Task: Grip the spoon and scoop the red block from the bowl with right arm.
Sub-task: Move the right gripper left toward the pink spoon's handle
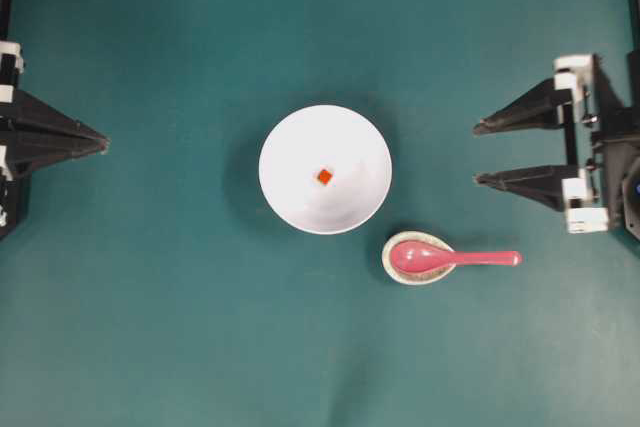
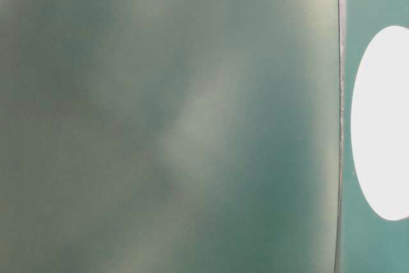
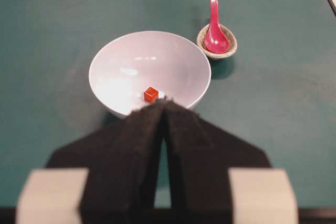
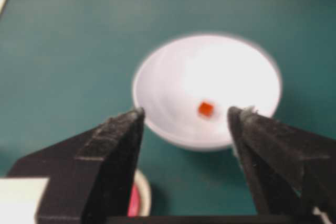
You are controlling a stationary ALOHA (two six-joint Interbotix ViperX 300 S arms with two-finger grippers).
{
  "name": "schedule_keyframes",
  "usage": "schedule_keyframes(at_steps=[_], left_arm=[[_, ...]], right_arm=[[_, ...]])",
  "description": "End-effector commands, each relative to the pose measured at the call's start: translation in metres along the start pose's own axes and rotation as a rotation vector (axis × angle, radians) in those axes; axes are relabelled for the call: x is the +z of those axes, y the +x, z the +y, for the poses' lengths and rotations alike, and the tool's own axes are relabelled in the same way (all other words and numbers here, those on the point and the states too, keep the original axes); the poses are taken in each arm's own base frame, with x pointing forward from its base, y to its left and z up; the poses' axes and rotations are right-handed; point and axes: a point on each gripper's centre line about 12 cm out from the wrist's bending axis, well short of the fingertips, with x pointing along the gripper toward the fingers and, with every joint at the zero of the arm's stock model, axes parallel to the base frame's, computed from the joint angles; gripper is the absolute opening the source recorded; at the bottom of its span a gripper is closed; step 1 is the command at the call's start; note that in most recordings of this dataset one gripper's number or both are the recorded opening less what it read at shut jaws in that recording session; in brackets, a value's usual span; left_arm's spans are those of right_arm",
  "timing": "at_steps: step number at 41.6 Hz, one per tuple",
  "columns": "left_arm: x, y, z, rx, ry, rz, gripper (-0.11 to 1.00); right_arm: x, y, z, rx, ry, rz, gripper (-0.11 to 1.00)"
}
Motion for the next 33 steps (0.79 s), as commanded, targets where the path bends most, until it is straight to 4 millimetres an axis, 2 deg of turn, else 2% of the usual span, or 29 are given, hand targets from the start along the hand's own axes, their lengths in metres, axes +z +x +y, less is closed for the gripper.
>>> schedule_keyframes(at_steps=[1, 6, 12, 24, 33], left_arm=[[0.01, 0.0, 0.0, -0.001, 0.003, -0.021, 0.03], [0.01, 0.0, 0.0, -0.001, 0.003, -0.021, 0.03], [0.01, 0.0, 0.0, -0.001, 0.003, -0.023, 0.03], [0.01, 0.0, 0.0, -0.001, 0.003, -0.025, 0.03], [0.01, 0.001, 0.0, -0.001, 0.003, -0.025, 0.03]], right_arm=[[-0.009, 0.001, 0.002, 0.009, 0.034, -0.065, 0.64], [-0.034, -0.001, 0.006, 0.027, 0.074, -0.122, 0.64], [-0.053, 0.0, 0.015, 0.039, 0.123, -0.151, 0.64], [-0.103, 0.018, 0.036, 0.007, 0.118, -0.023, 0.64], [-0.126, 0.025, 0.047, -0.01, 0.072, 0.01, 0.64]])
